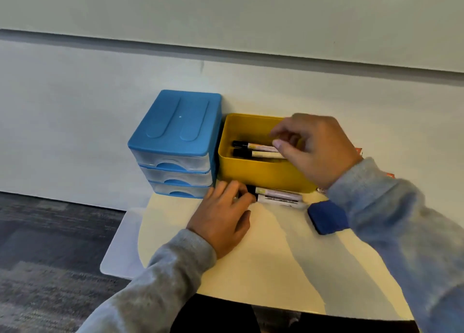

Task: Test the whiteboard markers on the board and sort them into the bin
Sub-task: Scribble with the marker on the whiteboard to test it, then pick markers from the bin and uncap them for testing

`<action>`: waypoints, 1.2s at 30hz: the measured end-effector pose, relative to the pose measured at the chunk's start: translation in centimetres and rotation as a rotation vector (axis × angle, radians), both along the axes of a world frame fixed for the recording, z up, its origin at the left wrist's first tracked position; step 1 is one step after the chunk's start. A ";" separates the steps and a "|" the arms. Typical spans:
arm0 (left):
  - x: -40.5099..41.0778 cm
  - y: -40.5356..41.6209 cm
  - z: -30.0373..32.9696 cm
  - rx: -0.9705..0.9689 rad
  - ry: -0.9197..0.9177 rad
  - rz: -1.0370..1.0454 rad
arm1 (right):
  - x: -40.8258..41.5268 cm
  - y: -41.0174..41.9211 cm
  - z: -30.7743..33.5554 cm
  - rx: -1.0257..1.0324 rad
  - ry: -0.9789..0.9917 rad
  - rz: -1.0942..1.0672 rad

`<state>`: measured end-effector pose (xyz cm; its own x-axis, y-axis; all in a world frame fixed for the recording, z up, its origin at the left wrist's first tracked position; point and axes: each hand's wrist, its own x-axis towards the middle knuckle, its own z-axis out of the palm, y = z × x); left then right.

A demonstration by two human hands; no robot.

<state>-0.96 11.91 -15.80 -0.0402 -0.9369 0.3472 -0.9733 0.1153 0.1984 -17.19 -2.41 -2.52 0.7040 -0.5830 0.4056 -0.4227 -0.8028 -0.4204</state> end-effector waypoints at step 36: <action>-1.2 1.6 2.3 -0.101 0.485 -0.012 | -4.7 6.1 -0.5 0.389 -0.101 0.048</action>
<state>-2.12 13.51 -13.51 0.1375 -0.8982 0.4176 -0.7700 0.1683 0.6155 -21.93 3.67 -3.00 0.7021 -0.6740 0.2299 -0.3294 -0.5936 -0.7342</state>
